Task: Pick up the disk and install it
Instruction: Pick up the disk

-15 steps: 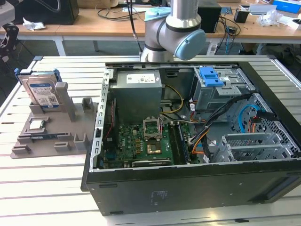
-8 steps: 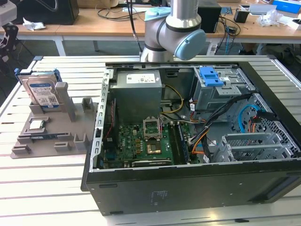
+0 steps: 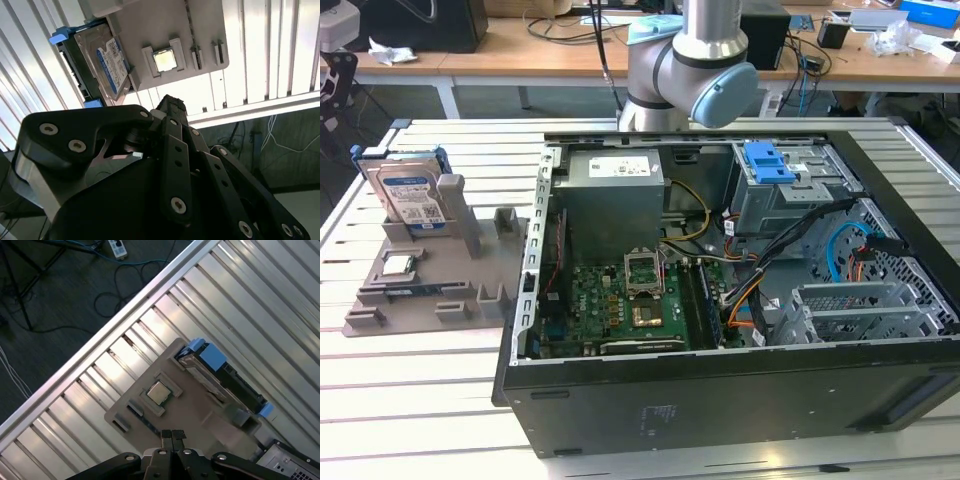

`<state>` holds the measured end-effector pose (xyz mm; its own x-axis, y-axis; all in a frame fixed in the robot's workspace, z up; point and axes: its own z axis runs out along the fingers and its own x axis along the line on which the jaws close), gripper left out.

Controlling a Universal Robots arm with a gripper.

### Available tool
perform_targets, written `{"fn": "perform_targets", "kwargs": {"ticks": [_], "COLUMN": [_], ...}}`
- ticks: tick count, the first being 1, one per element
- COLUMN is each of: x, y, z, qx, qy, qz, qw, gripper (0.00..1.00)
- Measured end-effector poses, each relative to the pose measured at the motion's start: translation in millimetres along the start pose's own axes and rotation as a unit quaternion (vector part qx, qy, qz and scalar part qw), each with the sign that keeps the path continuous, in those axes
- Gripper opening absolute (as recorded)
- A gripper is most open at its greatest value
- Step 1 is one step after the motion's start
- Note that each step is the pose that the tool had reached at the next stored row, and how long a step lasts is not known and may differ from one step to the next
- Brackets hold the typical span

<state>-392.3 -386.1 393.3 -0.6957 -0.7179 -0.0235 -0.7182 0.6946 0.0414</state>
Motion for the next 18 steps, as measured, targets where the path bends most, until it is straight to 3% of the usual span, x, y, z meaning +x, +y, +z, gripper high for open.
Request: {"fn": "perform_targets", "kwargs": {"ticks": [9,18], "x": [0.0,0.0], "y": [0.0,0.0], "z": [0.0,0.0], "qx": [-0.0013,-0.0022], "qy": [0.0023,0.0040], "qz": [-0.056,-0.096], "qw": [0.9984,0.9953], "gripper": [0.10,0.10]}}
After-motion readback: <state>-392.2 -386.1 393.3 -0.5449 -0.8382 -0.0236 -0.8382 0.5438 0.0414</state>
